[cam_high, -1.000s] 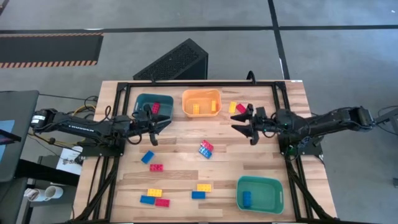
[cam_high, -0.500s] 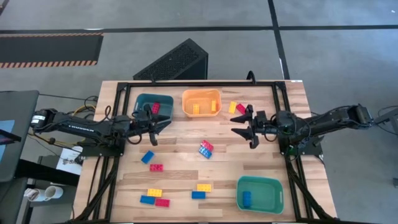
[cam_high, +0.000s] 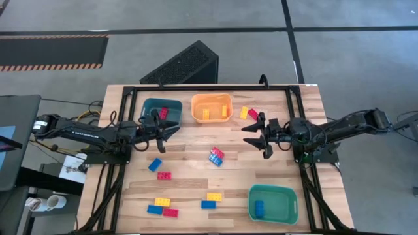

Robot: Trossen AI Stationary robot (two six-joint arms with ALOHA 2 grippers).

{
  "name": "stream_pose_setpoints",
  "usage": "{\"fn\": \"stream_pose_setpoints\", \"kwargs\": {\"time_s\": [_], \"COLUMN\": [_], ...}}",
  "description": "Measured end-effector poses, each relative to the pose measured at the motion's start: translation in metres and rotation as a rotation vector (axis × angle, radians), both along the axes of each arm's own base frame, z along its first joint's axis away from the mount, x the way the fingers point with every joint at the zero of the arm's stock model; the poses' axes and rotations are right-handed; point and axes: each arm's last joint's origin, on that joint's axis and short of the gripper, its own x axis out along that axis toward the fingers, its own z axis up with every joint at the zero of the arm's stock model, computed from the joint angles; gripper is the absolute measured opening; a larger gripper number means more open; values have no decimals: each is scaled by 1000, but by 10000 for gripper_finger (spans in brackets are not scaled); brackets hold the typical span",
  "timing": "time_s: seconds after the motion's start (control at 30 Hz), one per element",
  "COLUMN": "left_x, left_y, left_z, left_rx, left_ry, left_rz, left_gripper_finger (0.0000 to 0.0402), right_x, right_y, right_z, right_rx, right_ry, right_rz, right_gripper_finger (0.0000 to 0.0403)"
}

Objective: Sort & place blocks by color
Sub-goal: Put the blue game piece into the green bin

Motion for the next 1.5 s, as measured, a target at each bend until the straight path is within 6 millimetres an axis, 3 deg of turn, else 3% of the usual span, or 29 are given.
{"fn": "stream_pose_setpoints", "kwargs": {"time_s": [0.17, 0.33, 0.7, 1.07, 1.27, 1.5], "left_x": [0, 0, 3, 5, 5, -5], "left_y": [0, 0, 0, -10, -21, -30], "left_z": [0, 1, 12, -12, -16, -20], "left_rx": [-70, -201, -441, -613, -653, -709], "left_ry": [-25, -12, 597, 913, 984, 1061], "left_rz": [5, 1, 179, 124, 23, 101], "left_gripper_finger": [87, 87, 86, 93, 146, 246], "right_x": [1, 1, 1, 1, 1, 1], "right_y": [2, 1, -2, -2, -2, -2], "right_z": [-4, -6, -5, -6, -7, -8], "right_rx": [102, 96, 97, 101, 101, 104], "right_ry": [44, 63, 55, 67, 78, 81], "right_rz": [24, 17, -2, -1, -1, -1], "right_gripper_finger": [230, 230, 230, 230, 230, 230]}}
